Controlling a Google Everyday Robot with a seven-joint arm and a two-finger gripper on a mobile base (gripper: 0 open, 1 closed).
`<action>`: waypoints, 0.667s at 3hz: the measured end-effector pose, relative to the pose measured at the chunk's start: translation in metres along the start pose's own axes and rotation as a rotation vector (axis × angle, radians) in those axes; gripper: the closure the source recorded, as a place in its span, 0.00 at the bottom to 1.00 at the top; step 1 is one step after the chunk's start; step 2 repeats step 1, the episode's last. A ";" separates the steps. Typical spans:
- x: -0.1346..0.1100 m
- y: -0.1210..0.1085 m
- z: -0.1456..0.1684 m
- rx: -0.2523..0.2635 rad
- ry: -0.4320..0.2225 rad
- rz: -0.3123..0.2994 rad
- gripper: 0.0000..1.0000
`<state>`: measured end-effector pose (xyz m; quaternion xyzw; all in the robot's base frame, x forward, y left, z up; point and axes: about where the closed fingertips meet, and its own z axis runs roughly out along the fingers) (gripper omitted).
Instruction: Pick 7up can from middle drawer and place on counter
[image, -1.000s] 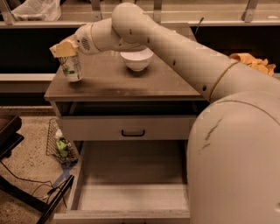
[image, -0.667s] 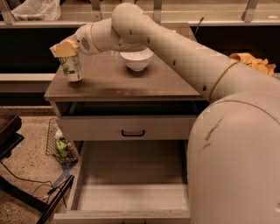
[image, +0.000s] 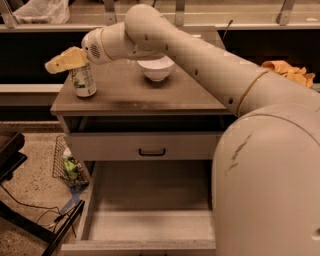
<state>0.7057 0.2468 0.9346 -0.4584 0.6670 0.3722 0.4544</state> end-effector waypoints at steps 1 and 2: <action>0.000 0.000 0.000 0.000 0.000 0.000 0.00; 0.000 0.000 0.000 0.000 0.000 0.000 0.00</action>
Offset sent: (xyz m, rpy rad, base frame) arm 0.0000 0.0000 0.0000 0.0000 0.0000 0.0000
